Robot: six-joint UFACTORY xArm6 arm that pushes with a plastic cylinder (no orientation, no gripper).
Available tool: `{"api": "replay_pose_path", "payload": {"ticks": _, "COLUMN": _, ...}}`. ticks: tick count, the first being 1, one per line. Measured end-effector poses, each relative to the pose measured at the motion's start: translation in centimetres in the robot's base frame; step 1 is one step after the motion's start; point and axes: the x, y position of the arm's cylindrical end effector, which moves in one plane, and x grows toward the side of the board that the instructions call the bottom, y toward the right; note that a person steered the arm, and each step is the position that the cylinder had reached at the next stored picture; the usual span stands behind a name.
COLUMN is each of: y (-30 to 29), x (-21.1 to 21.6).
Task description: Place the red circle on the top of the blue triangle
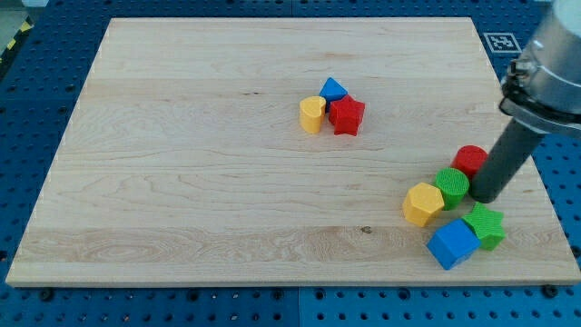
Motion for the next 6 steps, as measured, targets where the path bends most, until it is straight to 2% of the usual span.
{"api": "replay_pose_path", "payload": {"ticks": 3, "y": 2.1, "x": -0.6}}
{"api": "replay_pose_path", "payload": {"ticks": 6, "y": -0.2, "x": -6.6}}
